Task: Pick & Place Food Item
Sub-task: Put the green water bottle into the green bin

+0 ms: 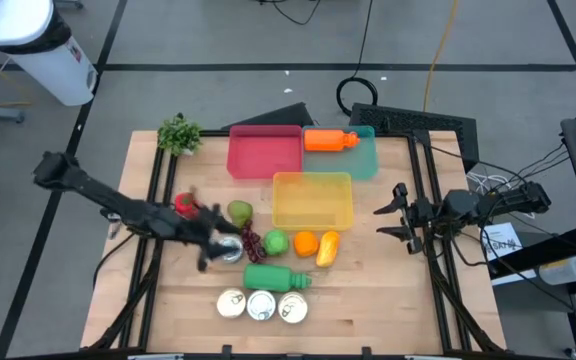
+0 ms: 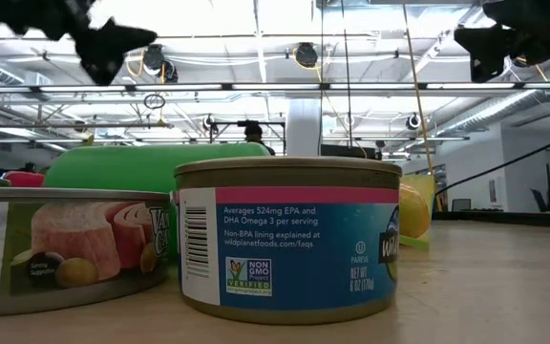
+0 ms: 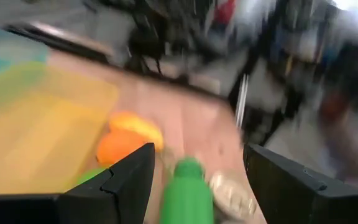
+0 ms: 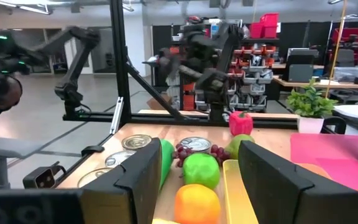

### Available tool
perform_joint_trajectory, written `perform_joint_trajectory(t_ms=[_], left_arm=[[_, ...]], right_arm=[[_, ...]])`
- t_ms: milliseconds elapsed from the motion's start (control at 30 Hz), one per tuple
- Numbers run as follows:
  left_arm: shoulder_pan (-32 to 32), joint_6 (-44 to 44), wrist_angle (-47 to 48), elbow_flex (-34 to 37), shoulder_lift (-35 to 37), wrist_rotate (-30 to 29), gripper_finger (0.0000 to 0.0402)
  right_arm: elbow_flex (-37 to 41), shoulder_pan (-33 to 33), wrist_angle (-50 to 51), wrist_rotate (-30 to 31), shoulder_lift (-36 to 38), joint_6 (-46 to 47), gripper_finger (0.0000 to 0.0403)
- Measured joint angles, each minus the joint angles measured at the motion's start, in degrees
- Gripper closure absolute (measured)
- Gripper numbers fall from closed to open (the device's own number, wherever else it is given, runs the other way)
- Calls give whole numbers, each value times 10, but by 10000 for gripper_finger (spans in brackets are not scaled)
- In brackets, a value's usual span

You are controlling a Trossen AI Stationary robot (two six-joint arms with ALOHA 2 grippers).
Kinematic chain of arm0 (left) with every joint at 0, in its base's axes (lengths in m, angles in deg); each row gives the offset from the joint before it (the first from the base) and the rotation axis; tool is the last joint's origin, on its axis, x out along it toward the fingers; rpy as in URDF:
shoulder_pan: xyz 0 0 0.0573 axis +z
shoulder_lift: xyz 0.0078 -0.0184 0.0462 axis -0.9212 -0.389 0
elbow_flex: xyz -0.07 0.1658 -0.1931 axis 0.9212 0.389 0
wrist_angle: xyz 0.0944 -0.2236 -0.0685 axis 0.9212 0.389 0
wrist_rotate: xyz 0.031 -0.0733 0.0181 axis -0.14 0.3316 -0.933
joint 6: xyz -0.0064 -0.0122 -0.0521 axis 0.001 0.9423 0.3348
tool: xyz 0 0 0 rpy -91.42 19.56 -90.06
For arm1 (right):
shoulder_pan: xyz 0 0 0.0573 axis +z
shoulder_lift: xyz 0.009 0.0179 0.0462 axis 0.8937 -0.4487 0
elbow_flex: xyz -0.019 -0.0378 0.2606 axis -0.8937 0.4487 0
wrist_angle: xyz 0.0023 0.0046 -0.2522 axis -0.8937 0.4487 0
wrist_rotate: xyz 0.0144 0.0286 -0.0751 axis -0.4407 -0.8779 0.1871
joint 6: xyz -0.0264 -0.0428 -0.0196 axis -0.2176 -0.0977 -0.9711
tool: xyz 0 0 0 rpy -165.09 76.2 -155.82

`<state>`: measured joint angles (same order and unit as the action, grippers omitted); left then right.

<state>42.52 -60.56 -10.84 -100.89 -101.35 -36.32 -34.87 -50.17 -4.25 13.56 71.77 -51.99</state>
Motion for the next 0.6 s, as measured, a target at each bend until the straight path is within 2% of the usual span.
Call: perform_joint_trajectory(t_ms=[133, 233, 300, 433, 600], left_arm=[[-24, -50, 167, -140, -123, 45, 149], [-29, -36, 336, -234, -196, 71, 149], [-29, -19, 407, -279, -238, 73, 149], [-33, -28, 471, -324, -303, 72, 149], [-33, -35, 448, -329, -356, 73, 149]], right_arm=[[0, 0, -15, -1, 0, 0, 204], [0, 0, -24, -2, 0, 0, 204], [0, 0, -24, -2, 0, 0, 204], [0, 0, -23, -2, 0, 0, 204], [0, 0, -23, -2, 0, 0, 204]])
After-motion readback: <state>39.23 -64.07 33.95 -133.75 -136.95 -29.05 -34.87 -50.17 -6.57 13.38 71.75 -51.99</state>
